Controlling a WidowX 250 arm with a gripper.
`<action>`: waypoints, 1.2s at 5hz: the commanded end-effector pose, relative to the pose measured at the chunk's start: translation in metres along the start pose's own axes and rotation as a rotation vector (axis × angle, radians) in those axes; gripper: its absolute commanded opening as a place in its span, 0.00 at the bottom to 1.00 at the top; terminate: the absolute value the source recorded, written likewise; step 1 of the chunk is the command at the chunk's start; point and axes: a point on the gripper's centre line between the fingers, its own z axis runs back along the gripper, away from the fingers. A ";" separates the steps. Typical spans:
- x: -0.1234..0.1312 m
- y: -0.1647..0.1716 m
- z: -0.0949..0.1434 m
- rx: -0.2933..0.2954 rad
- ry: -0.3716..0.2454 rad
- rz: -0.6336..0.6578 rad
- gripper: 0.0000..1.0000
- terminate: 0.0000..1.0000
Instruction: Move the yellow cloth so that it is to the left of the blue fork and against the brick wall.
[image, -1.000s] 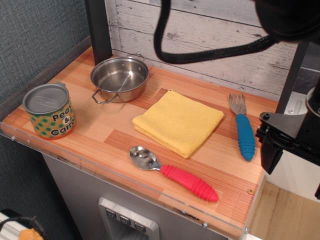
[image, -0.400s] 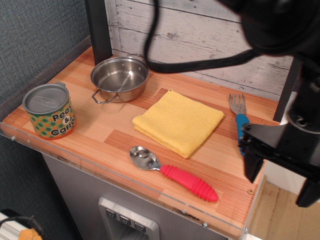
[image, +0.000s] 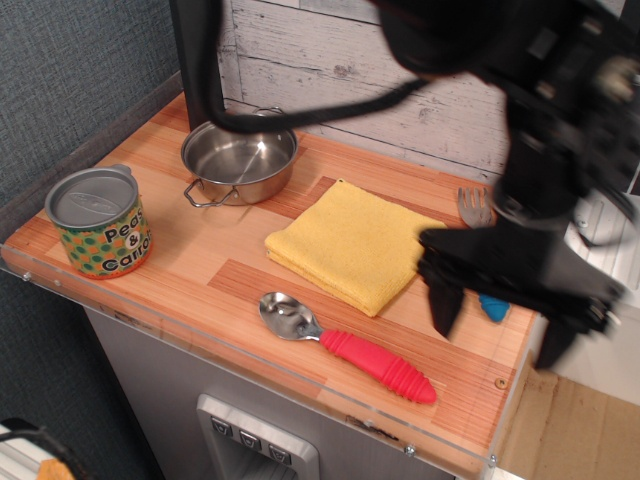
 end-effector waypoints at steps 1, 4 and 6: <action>0.022 0.057 0.006 0.017 -0.041 0.112 1.00 0.00; 0.045 0.103 -0.002 0.156 -0.029 0.235 0.00 0.00; 0.060 0.116 -0.028 0.131 -0.010 0.277 0.00 0.00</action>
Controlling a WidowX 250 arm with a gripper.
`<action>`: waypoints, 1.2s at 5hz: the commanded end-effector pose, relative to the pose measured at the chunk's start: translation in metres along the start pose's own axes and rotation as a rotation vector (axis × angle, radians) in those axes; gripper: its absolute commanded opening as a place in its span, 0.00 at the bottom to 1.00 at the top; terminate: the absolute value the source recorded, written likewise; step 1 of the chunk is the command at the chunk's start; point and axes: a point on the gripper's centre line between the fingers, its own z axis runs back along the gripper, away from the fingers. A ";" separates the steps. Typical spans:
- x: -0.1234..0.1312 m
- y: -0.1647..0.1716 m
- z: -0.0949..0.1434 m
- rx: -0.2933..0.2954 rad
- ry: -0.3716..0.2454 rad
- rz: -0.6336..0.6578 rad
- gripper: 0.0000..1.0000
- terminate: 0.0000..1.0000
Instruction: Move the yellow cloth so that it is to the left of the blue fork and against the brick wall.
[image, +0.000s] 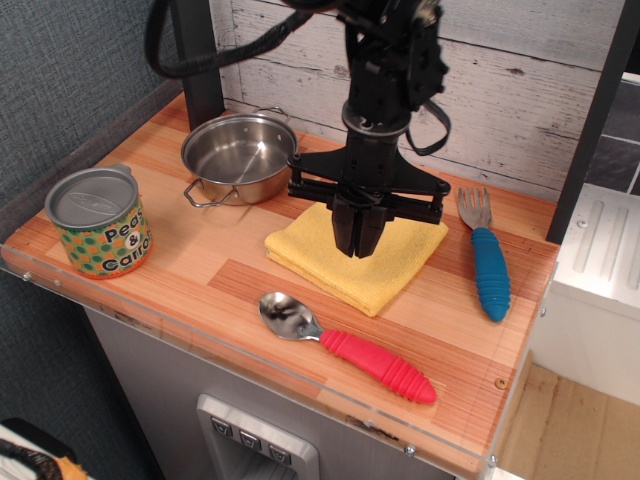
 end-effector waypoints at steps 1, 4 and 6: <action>0.018 -0.002 -0.010 -0.009 -0.029 0.014 0.00 0.00; 0.031 -0.005 -0.030 -0.018 -0.034 0.012 0.00 0.00; 0.043 -0.001 -0.035 0.002 -0.035 0.023 0.00 0.00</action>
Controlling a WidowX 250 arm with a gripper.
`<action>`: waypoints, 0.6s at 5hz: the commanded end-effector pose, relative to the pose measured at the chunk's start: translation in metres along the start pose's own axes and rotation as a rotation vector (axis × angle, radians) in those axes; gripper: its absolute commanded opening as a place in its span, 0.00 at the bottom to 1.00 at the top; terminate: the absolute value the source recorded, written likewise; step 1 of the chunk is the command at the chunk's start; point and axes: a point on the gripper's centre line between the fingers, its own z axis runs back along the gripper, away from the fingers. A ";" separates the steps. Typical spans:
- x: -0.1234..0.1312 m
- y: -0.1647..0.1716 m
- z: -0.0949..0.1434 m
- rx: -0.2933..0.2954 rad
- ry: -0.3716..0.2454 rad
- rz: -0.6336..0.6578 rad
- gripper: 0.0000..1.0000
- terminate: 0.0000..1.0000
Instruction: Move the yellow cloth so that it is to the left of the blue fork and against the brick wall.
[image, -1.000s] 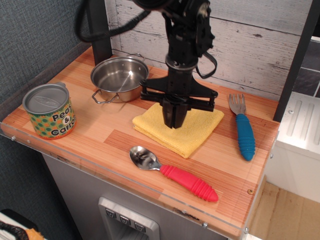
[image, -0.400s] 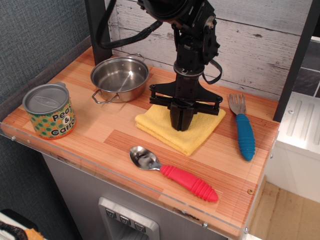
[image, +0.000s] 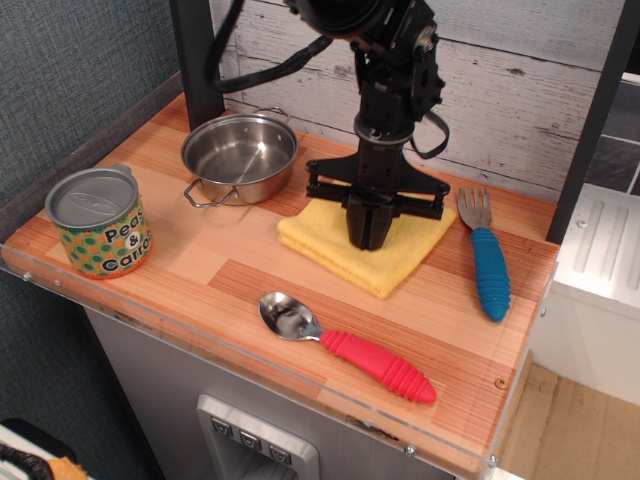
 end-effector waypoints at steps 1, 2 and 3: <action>0.011 0.012 -0.003 0.016 -0.008 0.053 0.00 0.00; 0.016 0.016 -0.005 0.023 -0.007 0.077 0.00 0.00; 0.024 0.015 -0.004 0.052 -0.022 0.064 0.00 0.00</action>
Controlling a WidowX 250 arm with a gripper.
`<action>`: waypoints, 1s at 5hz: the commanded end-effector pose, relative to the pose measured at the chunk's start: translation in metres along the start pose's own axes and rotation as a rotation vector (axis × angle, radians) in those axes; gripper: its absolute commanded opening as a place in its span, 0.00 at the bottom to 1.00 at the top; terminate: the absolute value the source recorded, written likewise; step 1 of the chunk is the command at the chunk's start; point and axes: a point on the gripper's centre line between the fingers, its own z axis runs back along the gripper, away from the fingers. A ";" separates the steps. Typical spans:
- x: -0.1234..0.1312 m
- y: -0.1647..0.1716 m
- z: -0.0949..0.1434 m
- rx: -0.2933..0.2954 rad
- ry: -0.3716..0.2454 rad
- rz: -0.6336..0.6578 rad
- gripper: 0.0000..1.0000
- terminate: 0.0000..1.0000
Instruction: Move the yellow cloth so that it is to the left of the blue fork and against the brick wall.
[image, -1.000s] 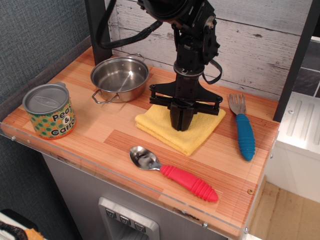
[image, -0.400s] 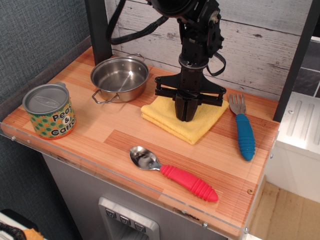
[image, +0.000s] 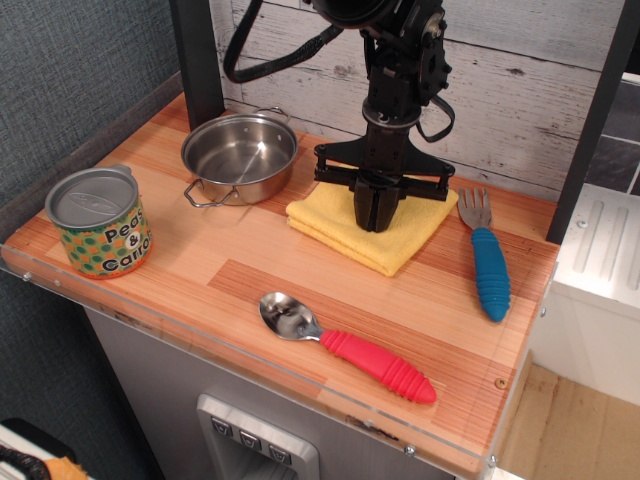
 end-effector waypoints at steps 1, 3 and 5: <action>0.007 0.009 -0.002 0.033 0.000 0.013 0.00 0.00; 0.010 0.014 0.003 0.016 0.001 0.039 0.00 0.00; 0.015 0.016 0.016 0.030 -0.018 -0.003 1.00 0.00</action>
